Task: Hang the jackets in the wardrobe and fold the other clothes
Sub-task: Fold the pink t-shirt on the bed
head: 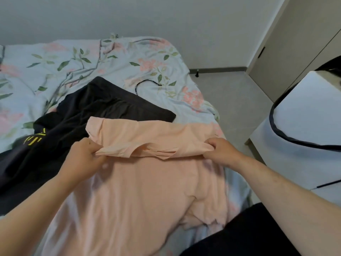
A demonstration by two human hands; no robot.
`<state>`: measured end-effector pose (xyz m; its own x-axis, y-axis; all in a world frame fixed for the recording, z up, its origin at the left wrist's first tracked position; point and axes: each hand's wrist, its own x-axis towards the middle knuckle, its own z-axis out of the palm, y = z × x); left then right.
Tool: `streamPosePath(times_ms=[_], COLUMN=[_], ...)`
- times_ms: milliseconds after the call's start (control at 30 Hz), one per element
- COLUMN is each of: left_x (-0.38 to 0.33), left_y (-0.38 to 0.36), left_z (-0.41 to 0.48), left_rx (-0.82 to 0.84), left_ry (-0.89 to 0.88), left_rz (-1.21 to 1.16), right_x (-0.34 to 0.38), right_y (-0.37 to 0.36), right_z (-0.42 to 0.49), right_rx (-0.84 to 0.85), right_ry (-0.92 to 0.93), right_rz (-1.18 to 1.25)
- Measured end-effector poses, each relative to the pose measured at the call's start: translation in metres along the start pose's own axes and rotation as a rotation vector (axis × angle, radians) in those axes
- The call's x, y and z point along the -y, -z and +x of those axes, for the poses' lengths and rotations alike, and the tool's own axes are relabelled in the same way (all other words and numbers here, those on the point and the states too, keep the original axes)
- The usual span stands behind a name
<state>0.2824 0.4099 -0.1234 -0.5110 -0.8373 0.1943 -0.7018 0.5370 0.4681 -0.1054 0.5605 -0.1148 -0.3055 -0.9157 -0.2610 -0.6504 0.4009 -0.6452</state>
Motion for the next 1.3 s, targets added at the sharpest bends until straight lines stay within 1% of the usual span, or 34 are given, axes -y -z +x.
streamPosePath(times_ms=[200,267,367,400,433,467,500,567,600,633,667,700,733,767,800,833,900,933,1000,1033,1067,1133,1200,1233,1267,1300], left_x=[-0.016,-0.02,-0.019,-0.019,-0.019,-0.02,-0.02,-0.023,-0.027,-0.03,-0.036,-0.039,-0.044,-0.044,-0.043,-0.041,-0.038,-0.035,-0.031,-0.029,-0.028,-0.026,-0.021,-0.018,-0.015,-0.011], left_y=[0.003,0.008,0.013,0.013,0.008,0.002,-0.007,-0.02,-0.023,-0.025,-0.024,-0.024,-0.022,-0.024,-0.025,-0.025,-0.02,-0.017,-0.014,-0.014,-0.015,-0.013,-0.004,0.004,0.011,0.016], left_z=[-0.068,-0.095,-0.14,-0.156,-0.171,-0.186,-0.2,-0.22,-0.226,-0.23,-0.23,-0.228,-0.226,-0.223,-0.219,-0.217,-0.213,-0.212,-0.211,-0.21,-0.208,-0.202,-0.196,-0.192,-0.189,-0.188], left_rx=[0.009,0.01,-0.01,0.001,0.023,0.034,0.029,-0.003,0.002,0.022,0.068,0.132,0.199,0.241,0.261,0.227,0.095,0.084,0.166,0.169,0.138,0.09,0.141,0.165,0.189,0.231], left_ry=[0.107,0.09,0.137,0.164,0.186,0.23,0.289,0.502,0.588,0.636,0.675,0.718,0.767,0.806,0.829,0.845,0.916,0.916,0.802,0.781,0.799,0.836,0.818,0.809,0.805,0.803], left_rz=[-0.019,-0.023,-0.067,-0.076,-0.082,-0.068,-0.059,-0.062,-0.04,-0.008,0.047,0.102,0.165,0.217,0.275,0.313,0.299,0.316,0.398,0.363,0.278,0.103,0.081,0.087,0.108,0.154], right_x=[-0.009,-0.013,-0.022,-0.028,-0.032,-0.037,-0.038,-0.044,-0.044,-0.043,-0.041,-0.038,-0.035,-0.034,-0.032,-0.031,-0.031,-0.033,-0.037,-0.041,-0.044,-0.054,-0.068,-0.069,-0.069,-0.067], right_y=[-0.011,-0.013,-0.017,-0.021,-0.024,-0.028,-0.032,-0.037,-0.037,-0.038,-0.04,-0.043,-0.046,-0.05,-0.054,-0.057,-0.058,-0.057,-0.051,-0.048,-0.043,-0.03,-0.022,-0.021,-0.021,-0.024], right_z=[-0.06,-0.078,-0.107,-0.114,-0.124,-0.131,-0.14,-0.15,-0.154,-0.157,-0.16,-0.162,-0.165,-0.165,-0.164,-0.163,-0.159,-0.157,-0.155,-0.155,-0.155,-0.158,-0.155,-0.152,-0.148,-0.147], right_rx=[0.023,0.041,0.141,0.183,0.191,0.162,0.096,-0.091,-0.146,-0.12,-0.006,0.143,0.264,0.334,0.355,0.339,0.25,0.206,0.156,0.141,0.124,0.066,0.045,0.058,0.078,0.142], right_ry=[-0.053,-0.089,-0.18,-0.208,-0.222,-0.252,-0.272,-0.338,-0.39,-0.448,-0.501,-0.538,-0.543,-0.532,-0.512,-0.473,-0.39,-0.381,-0.472,-0.527,-0.589,-0.728,-0.831,-0.862,-0.866,-0.819], right_rz=[0.062,0.096,0.155,0.159,0.177,0.193,0.224,0.167,0.116,0.084,0.076,0.084,0.09,0.087,0.085,0.087,0.119,0.159,0.338,0.425,0.479,0.501,0.464,0.406,0.267,0.051])
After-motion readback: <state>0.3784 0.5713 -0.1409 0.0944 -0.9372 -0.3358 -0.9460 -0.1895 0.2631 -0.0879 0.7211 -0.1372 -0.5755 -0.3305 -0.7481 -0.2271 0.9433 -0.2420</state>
